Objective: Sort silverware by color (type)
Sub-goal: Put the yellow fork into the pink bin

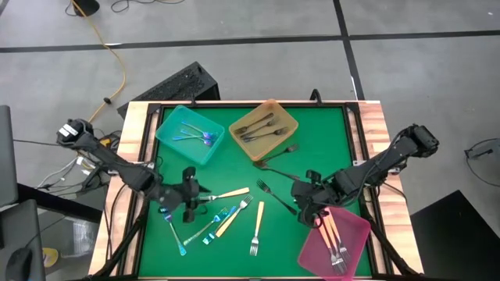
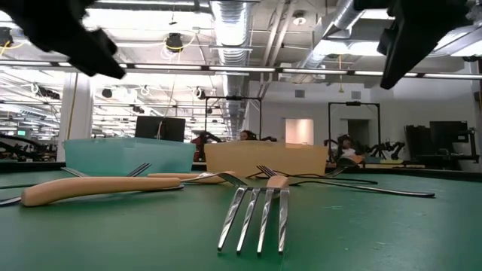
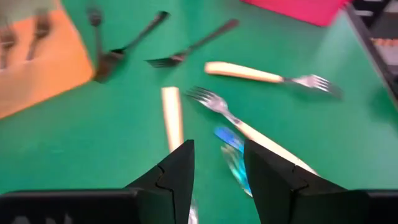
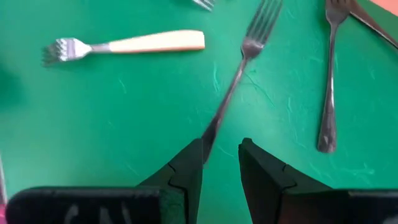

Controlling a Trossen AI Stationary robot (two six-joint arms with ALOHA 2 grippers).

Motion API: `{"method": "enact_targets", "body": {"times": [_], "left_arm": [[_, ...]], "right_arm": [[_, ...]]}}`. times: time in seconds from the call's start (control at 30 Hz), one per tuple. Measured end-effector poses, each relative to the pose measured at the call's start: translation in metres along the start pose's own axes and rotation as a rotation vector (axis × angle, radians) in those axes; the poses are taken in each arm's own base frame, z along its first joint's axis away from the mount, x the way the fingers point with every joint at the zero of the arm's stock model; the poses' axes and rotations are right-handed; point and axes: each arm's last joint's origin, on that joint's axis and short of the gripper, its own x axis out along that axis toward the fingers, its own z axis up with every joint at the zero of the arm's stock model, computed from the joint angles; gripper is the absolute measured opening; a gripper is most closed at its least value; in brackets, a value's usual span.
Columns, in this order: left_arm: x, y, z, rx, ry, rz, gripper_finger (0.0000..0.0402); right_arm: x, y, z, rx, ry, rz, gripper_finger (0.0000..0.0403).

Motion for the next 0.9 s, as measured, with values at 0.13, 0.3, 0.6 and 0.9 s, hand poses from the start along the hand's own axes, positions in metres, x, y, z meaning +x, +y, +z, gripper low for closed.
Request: {"method": "enact_targets", "body": {"times": [0.13, 0.3, 0.6, 0.9], "left_arm": [[0.009, 0.016, 0.008, -0.03, -0.011, 0.052, 0.0129], [0.017, 0.029, 0.015, 0.016, -0.008, 0.044, 0.0148], [0.048, 0.036, 0.016, 0.096, 0.029, 0.01, 0.018], [0.077, 0.04, 0.002, 0.119, 0.138, -0.017, 0.0181]], "right_arm": [[0.0, 0.001, 0.002, 0.006, -0.016, 0.013, 0.0126], [0.0, 0.002, 0.002, 0.005, -0.021, 0.017, 0.0126], [0.0, 0.001, 0.003, 0.008, -0.043, 0.002, 0.0126], [0.0, 0.0, 0.005, 0.014, -0.046, -0.005, 0.0126]]}}
